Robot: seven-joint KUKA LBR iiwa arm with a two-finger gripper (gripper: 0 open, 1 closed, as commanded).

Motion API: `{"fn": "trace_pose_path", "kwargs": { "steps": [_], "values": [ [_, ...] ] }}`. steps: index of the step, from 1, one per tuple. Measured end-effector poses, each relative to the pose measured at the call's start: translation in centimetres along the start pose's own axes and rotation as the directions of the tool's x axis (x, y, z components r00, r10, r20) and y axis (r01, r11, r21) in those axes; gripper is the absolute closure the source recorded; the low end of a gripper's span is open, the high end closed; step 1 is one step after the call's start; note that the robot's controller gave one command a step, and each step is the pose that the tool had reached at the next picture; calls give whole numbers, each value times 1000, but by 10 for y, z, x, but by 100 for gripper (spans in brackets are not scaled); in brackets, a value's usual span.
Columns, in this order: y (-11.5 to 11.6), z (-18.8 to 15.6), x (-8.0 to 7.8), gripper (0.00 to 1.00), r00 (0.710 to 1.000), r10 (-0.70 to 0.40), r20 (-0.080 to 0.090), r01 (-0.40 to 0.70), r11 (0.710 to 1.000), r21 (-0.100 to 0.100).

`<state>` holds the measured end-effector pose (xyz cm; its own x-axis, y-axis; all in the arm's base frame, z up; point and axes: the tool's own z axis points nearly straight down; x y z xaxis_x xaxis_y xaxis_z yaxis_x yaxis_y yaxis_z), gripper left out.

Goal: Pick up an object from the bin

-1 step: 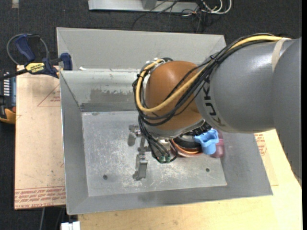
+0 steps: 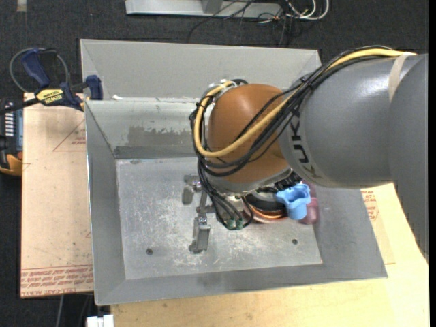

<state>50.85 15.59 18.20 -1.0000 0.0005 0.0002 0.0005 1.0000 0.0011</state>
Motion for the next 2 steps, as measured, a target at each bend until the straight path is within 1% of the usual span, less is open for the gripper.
{"fn": "trace_pose_path", "kwargs": {
  "steps": [1, 2],
  "values": [
    [-39, 111, -4, 0, 963, -269, -1, 269, 963, -1],
    [-42, 24, 6, 0, 939, -343, 8, 343, 939, -1]
  ]
}}
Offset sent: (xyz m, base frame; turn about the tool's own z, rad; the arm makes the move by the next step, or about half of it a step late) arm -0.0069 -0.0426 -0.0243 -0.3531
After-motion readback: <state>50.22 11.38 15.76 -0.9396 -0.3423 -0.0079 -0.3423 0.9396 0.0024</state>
